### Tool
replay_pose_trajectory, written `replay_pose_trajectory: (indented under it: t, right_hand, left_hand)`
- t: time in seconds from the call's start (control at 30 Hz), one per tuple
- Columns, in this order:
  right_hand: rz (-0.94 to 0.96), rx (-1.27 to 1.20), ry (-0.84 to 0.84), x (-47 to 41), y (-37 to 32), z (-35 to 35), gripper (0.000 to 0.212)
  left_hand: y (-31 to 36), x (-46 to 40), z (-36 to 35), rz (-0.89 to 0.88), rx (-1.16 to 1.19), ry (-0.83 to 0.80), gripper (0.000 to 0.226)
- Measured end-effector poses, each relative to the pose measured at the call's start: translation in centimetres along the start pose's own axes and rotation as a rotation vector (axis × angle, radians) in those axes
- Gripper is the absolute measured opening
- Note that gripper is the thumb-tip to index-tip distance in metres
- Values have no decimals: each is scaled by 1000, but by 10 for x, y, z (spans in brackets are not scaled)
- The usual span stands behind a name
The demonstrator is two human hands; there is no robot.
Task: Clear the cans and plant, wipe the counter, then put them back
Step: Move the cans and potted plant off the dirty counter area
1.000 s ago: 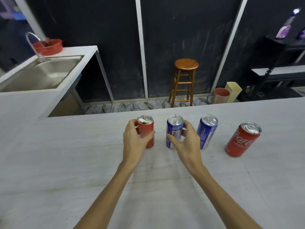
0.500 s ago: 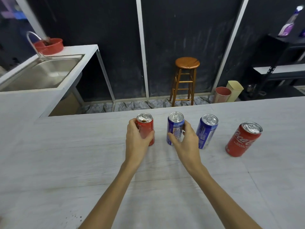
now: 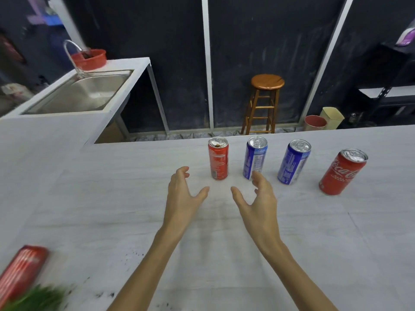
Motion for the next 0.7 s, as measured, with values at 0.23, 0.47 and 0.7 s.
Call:
replay_pose_trajectory:
  t: [0.23,0.47,0.7]
  right_hand:
    - [23,-10,-82,78,-50,-31,72]
    - [12,4,-111,169,-105,-83,68]
    - [-1,60,-220,253,-136,-137,66]
  left_hand:
    - [-25,27,86,-30,-100,-26,70]
    - [-71,45,194,-15,-148,-43,70]
    - [-128,59,288,41,-192,-21,67]
Point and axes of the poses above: each hand's wrist, its own x-axis away from the middle knuckle, its own z-axis out of the back of the hand, y = z × x, the point moved 1 cm from there along -x, towards the middle knuckle, and after that the axes turned 8 degrees about x, right-handed, at the moved point
